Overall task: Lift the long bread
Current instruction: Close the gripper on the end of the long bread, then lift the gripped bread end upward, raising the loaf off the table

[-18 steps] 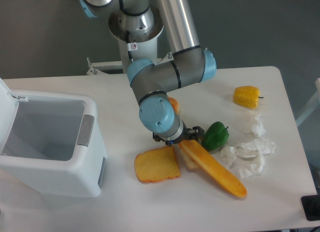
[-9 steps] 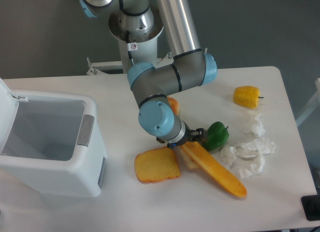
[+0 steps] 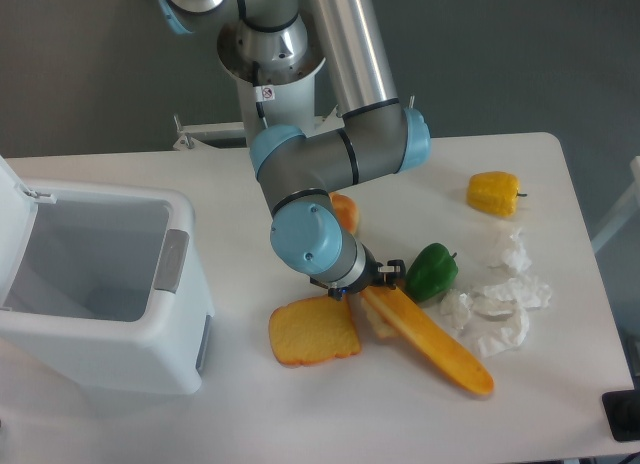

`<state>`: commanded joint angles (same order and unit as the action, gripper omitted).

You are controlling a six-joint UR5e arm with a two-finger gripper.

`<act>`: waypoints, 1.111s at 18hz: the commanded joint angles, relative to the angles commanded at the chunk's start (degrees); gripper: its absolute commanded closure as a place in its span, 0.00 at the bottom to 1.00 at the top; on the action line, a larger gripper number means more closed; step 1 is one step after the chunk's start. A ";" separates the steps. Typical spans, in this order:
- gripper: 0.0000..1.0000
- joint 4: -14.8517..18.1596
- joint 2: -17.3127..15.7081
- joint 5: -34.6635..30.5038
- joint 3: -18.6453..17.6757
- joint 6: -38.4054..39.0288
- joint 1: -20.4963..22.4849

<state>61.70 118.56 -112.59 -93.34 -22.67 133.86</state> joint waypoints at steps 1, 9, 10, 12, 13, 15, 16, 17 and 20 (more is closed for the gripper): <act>0.96 0.00 -0.09 0.17 0.00 -0.17 -0.09; 1.00 -0.09 -1.23 6.94 2.19 -4.83 0.26; 1.00 -0.09 -1.67 7.21 3.07 -4.83 0.35; 1.00 0.00 -2.46 7.56 4.04 -4.83 0.70; 1.00 0.00 -3.07 8.43 4.30 -4.83 1.31; 1.00 0.00 -4.91 11.41 4.66 -4.83 3.07; 1.00 0.00 -5.79 12.73 4.83 -4.92 3.68; 1.00 0.00 -6.50 13.62 5.27 -5.44 4.30; 1.00 0.18 -8.26 14.76 5.54 -8.08 4.31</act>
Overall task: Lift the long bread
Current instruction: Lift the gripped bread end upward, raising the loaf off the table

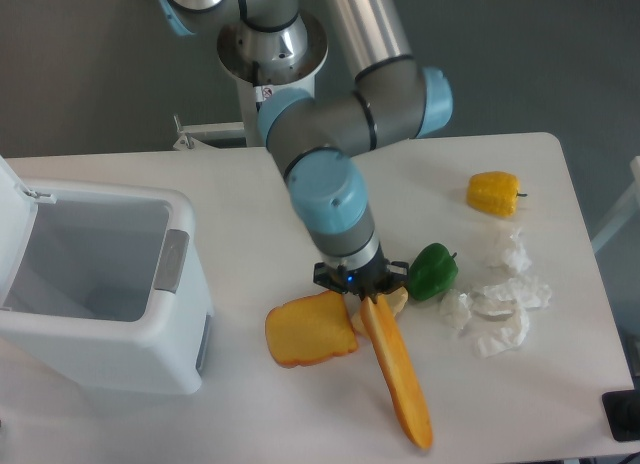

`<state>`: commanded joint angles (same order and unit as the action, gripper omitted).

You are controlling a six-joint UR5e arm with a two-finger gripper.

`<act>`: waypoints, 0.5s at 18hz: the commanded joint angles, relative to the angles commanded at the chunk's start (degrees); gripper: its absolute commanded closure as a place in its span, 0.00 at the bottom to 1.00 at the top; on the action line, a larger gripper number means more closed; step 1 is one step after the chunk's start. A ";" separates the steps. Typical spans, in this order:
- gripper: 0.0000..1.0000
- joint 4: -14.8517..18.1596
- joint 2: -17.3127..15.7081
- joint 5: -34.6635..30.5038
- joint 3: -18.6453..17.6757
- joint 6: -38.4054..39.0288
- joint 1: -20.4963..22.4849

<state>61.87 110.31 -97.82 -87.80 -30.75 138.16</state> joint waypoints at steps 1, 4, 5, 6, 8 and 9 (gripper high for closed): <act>1.00 0.35 -0.62 0.00 0.09 -1.32 0.00; 1.00 1.49 -2.46 0.18 0.17 -5.27 -0.18; 1.00 1.50 -2.99 0.53 0.18 -5.98 -0.26; 1.00 1.50 -3.86 1.40 0.18 -7.03 -0.26; 1.00 1.84 -5.80 2.81 0.17 -12.11 -0.26; 1.00 2.19 -6.59 2.99 0.26 -14.84 -0.44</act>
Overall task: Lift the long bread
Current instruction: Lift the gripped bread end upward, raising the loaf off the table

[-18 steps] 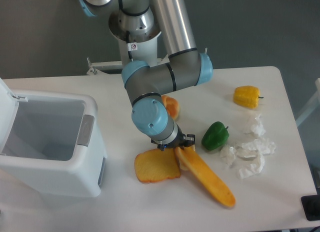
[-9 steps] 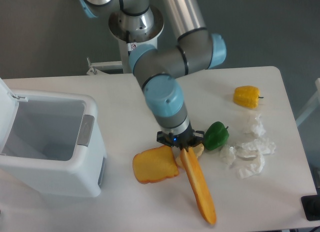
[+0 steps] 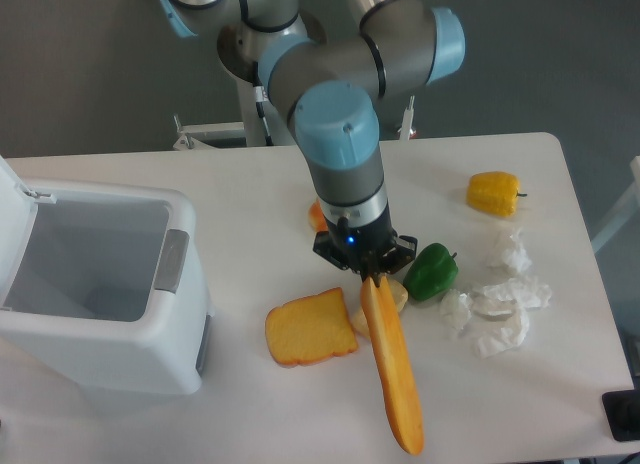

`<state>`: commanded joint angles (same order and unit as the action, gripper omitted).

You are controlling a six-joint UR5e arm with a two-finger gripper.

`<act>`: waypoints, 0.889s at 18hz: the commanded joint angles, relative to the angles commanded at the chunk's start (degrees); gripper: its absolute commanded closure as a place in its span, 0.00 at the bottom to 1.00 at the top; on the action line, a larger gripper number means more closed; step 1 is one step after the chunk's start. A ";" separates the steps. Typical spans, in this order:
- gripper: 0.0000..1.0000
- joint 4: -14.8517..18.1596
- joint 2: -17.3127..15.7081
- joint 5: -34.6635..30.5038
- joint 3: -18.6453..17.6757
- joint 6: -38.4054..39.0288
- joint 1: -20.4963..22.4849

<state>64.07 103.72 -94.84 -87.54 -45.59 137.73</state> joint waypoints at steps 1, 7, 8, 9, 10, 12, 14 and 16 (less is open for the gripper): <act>1.00 1.13 -0.62 0.09 0.00 -1.85 -0.09; 1.00 8.08 -4.58 0.18 0.26 -13.63 -0.44; 1.00 8.96 -4.84 0.35 0.18 -14.69 -0.53; 1.00 9.66 -5.36 1.05 0.18 -15.58 -0.70; 1.00 10.19 -5.54 1.93 0.18 -16.63 -0.79; 1.00 11.68 -6.07 2.20 0.26 -18.48 -0.79; 1.00 13.79 -6.42 2.11 0.26 -20.50 -0.79; 1.00 15.47 -6.77 1.94 0.26 -23.22 -0.62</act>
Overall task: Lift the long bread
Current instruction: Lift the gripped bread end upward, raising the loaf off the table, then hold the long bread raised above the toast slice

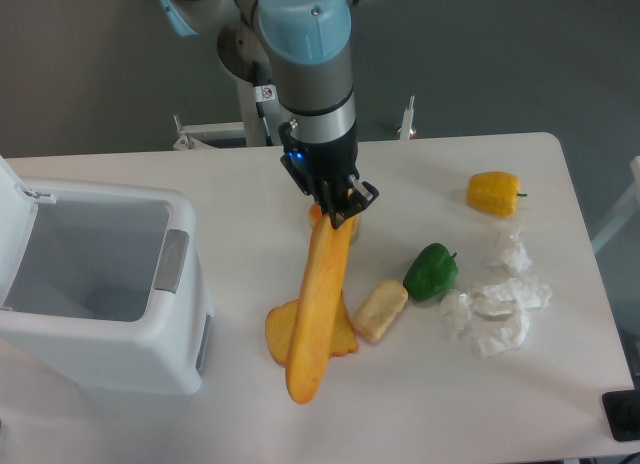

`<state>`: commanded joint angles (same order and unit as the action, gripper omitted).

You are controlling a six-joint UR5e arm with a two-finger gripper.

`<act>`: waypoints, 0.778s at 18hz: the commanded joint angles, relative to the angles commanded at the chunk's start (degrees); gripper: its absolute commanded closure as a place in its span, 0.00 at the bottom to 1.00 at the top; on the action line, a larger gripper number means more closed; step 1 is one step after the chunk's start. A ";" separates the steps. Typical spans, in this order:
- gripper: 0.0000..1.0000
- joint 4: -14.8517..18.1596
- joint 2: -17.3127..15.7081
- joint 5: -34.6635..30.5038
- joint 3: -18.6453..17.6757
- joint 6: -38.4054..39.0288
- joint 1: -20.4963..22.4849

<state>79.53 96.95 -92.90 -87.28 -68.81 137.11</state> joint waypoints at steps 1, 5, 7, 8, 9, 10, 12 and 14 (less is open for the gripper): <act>1.00 0.62 -0.26 -0.09 0.00 -0.88 0.09; 1.00 0.89 -1.40 0.44 -0.35 -1.07 0.44; 1.00 0.89 -2.02 0.88 -0.79 -1.07 0.53; 1.00 0.97 -2.20 0.88 -0.97 -1.07 0.53; 1.00 0.89 -2.20 0.97 -1.31 -1.07 0.53; 1.00 0.80 -2.20 1.23 -1.32 -1.07 0.70; 1.00 0.80 -2.29 2.54 -1.23 -0.98 0.97; 1.00 0.80 -2.29 2.72 -1.23 -0.98 1.05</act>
<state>80.33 94.66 -90.18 -88.51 -69.79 138.16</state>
